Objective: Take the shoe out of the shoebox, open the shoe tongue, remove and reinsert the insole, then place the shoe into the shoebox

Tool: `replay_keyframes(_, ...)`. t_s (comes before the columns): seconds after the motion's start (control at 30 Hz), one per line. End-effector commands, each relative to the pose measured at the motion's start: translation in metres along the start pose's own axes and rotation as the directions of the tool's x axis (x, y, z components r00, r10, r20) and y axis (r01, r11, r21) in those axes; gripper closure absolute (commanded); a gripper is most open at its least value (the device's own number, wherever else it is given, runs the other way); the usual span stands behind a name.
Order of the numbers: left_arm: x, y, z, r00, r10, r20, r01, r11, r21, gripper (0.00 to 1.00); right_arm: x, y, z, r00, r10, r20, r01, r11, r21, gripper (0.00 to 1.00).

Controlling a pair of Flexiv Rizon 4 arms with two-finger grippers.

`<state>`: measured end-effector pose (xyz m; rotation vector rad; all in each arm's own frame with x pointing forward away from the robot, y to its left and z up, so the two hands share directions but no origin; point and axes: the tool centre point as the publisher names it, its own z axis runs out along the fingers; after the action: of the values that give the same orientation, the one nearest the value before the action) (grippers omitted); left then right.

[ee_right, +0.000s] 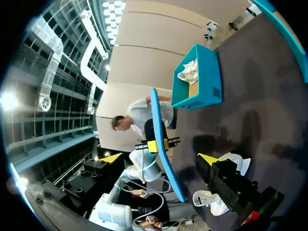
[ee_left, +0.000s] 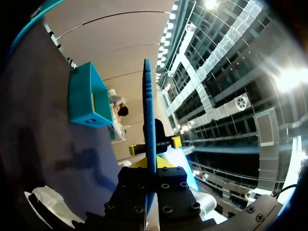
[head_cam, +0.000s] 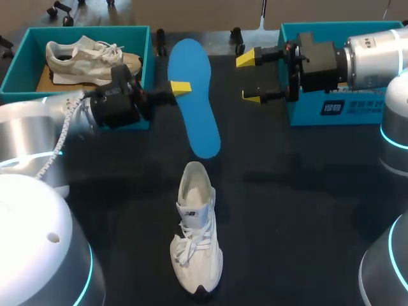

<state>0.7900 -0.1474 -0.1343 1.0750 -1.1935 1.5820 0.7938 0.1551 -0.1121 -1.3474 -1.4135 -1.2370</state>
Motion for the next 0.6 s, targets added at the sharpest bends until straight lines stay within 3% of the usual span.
replay_keyframes(0.03, -0.0039, -0.0082, -0.0054, 1.000, -0.027, -0.011, 0.027, 0.999, -0.028, 1.00, 0.0005, -0.0001, 0.0016, 1.000, 0.001, 0.003, -0.001, 1.000, -0.001, 0.00)
replay_keyframes(0.6, -0.0093, -0.0110, -0.0043, 0.994, -0.112, -0.004, 0.112, 0.993, -0.042, 1.00, 0.0005, -0.0001, 0.0016, 1.000, 0.001, 0.003, -0.001, 1.000, -0.001, 0.00)
